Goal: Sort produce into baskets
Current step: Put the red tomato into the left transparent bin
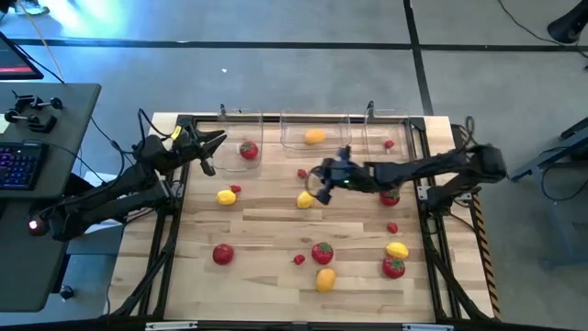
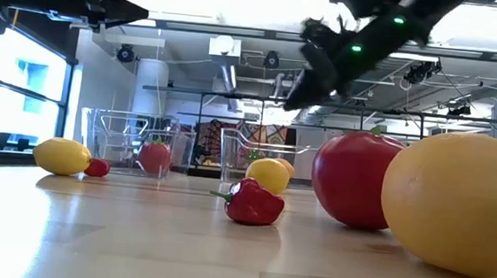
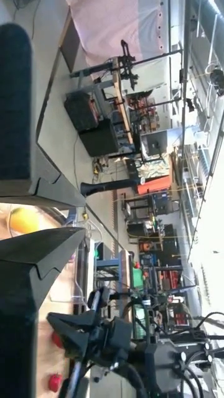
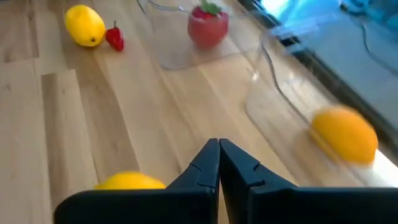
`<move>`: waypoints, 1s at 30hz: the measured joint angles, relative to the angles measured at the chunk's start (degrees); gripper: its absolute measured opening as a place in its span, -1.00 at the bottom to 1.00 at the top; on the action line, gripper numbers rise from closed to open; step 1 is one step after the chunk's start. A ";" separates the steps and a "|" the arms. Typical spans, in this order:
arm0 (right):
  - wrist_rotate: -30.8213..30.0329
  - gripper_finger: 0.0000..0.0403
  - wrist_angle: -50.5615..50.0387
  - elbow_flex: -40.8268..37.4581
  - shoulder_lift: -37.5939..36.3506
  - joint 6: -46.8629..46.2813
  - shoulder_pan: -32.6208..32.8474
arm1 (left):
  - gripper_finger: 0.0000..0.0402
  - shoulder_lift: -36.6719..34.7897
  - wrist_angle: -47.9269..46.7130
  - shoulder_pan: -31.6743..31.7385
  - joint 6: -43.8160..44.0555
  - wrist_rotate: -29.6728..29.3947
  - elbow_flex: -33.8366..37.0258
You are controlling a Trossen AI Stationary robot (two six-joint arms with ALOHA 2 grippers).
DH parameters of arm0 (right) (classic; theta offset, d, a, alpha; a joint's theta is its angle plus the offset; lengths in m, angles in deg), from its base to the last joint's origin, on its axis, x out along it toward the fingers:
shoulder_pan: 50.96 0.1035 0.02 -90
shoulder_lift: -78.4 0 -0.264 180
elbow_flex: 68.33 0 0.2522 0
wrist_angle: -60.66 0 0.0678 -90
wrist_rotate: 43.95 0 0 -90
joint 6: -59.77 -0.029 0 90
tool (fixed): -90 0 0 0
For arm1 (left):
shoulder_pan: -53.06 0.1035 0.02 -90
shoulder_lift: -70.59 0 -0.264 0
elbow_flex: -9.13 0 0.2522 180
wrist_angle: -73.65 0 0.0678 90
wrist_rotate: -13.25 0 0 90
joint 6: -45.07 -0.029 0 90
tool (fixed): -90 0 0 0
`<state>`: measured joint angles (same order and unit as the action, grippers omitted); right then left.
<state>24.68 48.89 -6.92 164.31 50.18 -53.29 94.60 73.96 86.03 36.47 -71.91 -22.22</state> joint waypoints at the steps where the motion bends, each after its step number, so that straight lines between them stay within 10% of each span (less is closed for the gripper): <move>1: 0.83 -1.00 1.38 -2.04 -1.19 -0.74 -0.25 | -0.75 0.27 -0.02 0.00 0.01 0.00 0.00; 10: 10.79 -0.93 21.84 -11.01 3.82 1.90 -5.05 | -0.75 6.62 0.01 -0.02 -0.01 4.77 0.01; 19: 10.56 -0.19 23.16 -5.95 14.50 1.10 -5.92 | -0.75 9.73 3.81 -0.02 -0.04 6.40 0.01; 30: 7.05 0.21 22.94 0.40 22.58 1.06 -7.90 | -0.75 10.20 3.24 -0.05 -0.58 25.80 0.01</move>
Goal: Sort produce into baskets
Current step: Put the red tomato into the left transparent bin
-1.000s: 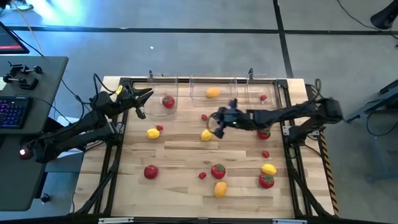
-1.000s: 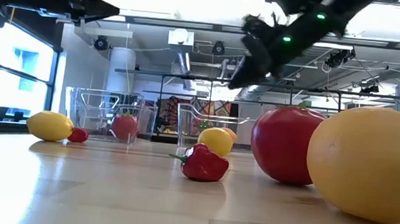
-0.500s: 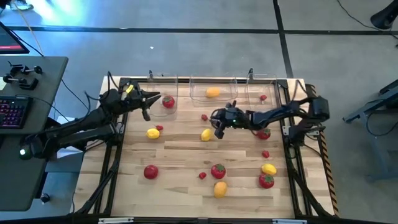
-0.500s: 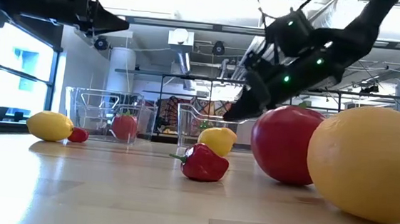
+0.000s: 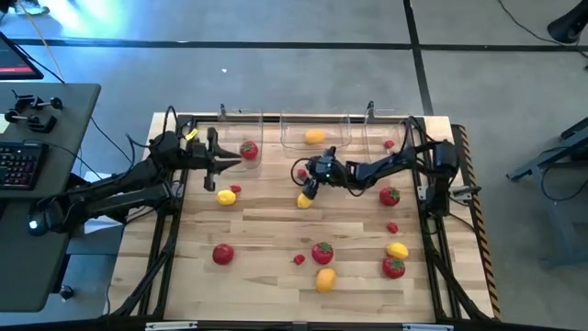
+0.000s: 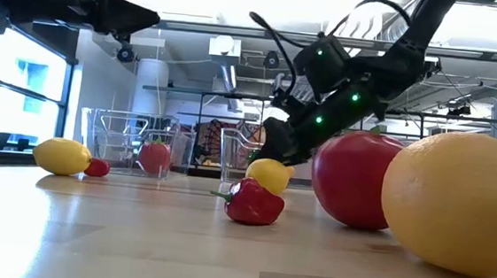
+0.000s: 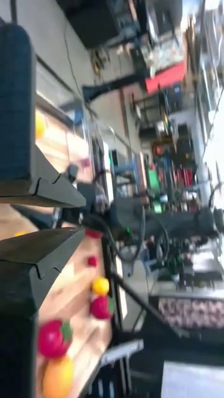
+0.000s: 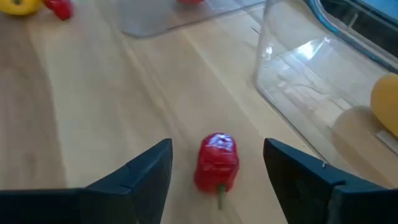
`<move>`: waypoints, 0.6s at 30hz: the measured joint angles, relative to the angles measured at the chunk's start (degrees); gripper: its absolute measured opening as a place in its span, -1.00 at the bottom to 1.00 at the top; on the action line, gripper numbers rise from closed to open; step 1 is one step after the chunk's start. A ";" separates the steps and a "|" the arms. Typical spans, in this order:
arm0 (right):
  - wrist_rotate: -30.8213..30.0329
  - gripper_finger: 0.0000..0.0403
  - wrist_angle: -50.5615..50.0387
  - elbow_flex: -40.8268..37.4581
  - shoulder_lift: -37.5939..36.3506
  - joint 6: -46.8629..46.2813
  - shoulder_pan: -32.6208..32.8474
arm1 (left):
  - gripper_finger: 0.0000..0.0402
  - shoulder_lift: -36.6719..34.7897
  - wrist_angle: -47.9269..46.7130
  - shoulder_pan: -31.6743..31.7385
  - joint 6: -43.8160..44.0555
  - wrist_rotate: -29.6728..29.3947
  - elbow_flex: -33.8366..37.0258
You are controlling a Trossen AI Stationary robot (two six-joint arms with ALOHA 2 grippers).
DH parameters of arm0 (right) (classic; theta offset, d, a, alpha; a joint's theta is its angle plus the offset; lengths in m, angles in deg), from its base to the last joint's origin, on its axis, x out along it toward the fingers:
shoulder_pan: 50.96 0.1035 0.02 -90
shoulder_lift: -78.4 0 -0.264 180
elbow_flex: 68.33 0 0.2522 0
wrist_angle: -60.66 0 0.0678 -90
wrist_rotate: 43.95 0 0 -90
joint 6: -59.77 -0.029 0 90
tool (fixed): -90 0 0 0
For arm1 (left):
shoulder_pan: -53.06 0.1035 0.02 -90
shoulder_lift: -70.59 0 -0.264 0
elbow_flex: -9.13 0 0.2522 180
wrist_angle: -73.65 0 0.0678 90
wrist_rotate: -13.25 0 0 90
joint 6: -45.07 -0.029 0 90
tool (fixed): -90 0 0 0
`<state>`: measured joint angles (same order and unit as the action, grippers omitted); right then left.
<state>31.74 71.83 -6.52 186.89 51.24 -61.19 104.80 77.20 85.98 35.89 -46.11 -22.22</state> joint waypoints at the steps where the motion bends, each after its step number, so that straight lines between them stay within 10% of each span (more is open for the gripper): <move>1: 0.34 0.20 -0.22 0.01 0.03 0.31 -0.08 | -0.75 0.00 -0.12 -0.04 0.03 0.85 0.00; 11: 1.83 0.18 -19.13 0.09 -12.55 4.94 2.59 | -0.75 0.00 -1.12 -0.19 -0.48 1.37 0.00; 18: 20.57 0.18 -27.70 0.09 -17.41 5.05 5.64 | -0.75 0.60 -1.29 -1.55 -0.41 1.37 0.00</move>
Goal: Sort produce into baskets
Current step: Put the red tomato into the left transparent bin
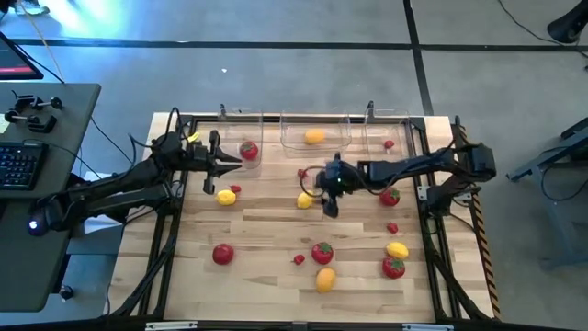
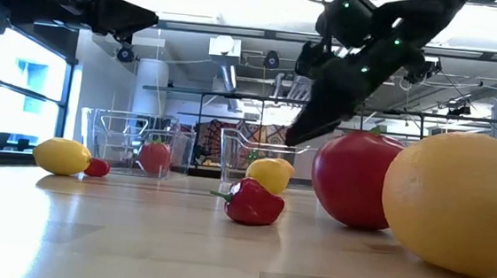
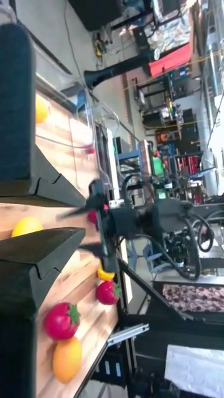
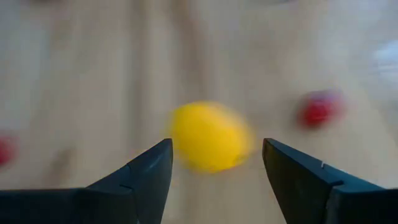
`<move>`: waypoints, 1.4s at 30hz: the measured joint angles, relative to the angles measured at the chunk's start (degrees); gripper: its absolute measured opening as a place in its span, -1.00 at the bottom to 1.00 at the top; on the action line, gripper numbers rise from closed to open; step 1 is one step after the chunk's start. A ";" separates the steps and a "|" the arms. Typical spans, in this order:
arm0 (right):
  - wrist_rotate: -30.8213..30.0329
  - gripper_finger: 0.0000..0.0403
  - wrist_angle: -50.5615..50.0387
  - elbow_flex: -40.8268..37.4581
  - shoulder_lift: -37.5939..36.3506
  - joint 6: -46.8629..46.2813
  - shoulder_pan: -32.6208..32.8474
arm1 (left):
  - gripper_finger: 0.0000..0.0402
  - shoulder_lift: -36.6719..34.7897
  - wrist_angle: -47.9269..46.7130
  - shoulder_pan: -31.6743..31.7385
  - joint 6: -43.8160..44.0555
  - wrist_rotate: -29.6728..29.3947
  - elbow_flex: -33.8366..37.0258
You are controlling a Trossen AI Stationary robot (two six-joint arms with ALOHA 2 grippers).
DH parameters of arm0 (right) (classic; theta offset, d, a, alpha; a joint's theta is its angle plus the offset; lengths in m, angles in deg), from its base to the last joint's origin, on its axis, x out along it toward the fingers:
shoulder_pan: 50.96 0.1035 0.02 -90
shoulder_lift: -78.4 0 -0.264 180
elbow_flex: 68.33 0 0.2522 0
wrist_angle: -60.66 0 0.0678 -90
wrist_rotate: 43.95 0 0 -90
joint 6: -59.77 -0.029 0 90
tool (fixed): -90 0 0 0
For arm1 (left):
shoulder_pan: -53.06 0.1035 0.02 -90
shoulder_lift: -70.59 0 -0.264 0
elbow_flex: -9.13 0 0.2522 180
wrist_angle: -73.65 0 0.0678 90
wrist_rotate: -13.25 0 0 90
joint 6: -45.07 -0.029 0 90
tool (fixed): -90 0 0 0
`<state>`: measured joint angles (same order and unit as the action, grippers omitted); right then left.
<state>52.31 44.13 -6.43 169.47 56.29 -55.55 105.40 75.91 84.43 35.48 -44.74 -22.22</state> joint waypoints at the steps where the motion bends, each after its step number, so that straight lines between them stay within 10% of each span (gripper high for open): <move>1: 2.79 0.18 -1.04 0.00 -0.10 -0.12 0.72 | -0.75 0.25 0.10 -0.34 0.10 -0.02 0.00; 26: 2.74 0.21 -6.45 2.45 -0.81 -22.03 22.26 | -0.75 9.18 5.05 -10.08 2.27 -1.42 0.00; 42: -0.75 0.74 -4.75 2.45 5.23 -26.94 23.73 | -0.75 13.32 5.24 -17.23 2.43 -11.04 0.00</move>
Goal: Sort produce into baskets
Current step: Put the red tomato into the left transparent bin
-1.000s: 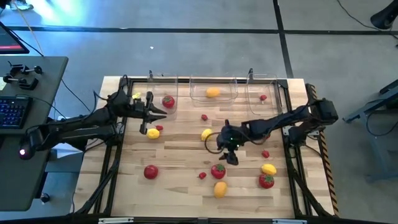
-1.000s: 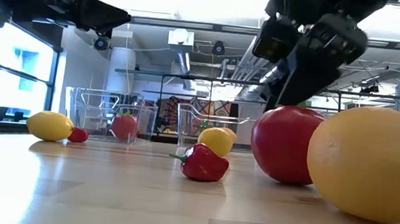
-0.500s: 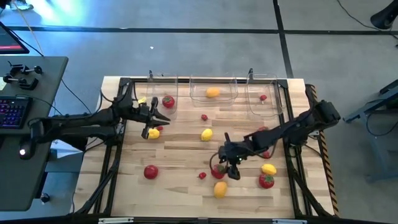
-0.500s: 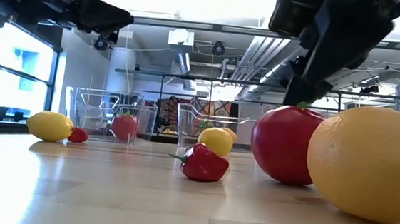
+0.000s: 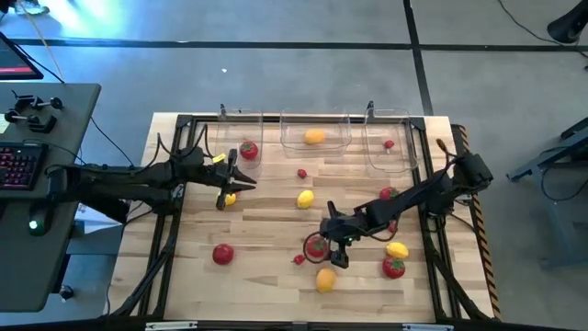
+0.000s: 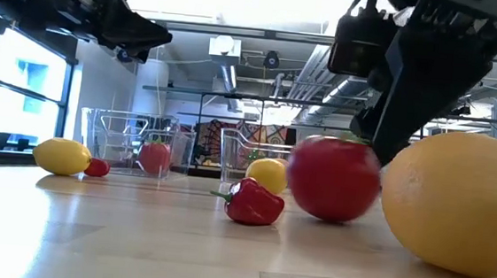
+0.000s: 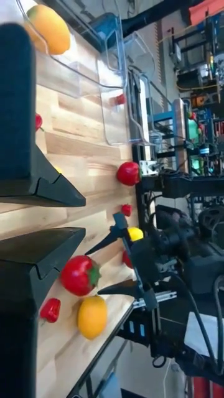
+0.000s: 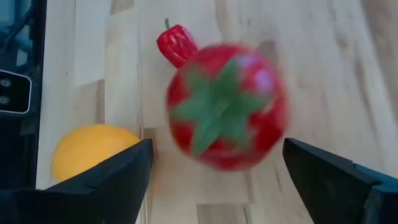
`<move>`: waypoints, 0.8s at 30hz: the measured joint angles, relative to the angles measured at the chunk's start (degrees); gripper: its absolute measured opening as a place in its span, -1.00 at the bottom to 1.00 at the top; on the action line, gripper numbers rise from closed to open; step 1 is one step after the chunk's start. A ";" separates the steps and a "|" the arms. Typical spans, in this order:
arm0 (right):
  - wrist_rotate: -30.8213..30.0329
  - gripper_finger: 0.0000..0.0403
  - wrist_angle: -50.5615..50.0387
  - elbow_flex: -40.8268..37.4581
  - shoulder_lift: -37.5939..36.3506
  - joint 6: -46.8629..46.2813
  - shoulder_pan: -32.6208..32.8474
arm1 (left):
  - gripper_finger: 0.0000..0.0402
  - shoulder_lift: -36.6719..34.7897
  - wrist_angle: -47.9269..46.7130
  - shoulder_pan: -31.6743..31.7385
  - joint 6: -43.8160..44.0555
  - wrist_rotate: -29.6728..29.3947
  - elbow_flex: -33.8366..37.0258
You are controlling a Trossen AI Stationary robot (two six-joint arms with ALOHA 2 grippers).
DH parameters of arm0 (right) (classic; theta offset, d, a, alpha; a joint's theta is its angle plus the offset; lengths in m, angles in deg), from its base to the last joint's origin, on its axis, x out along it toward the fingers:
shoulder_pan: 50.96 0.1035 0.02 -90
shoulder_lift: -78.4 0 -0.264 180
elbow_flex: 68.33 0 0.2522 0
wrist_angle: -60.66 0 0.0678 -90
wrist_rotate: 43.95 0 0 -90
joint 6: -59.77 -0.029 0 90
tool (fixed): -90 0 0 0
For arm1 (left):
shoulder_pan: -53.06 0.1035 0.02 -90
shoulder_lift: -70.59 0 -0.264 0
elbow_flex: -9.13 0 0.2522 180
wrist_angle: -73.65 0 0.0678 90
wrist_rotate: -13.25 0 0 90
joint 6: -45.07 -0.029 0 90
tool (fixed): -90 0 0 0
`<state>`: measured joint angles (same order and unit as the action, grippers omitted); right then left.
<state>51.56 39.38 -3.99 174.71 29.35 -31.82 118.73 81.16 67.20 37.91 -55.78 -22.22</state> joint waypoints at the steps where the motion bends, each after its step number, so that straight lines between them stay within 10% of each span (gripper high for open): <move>1: 0.42 0.74 0.81 0.00 0.49 0.65 -0.03 | -0.75 0.00 0.04 -0.03 -0.02 0.00 0.00; 24: -5.48 0.74 11.75 0.02 2.44 11.44 -2.74 | -0.75 -0.02 -2.00 -0.01 1.06 0.02 0.02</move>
<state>46.08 51.13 -3.96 177.15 40.79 -34.57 118.70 79.16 67.19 38.97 -55.76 -22.19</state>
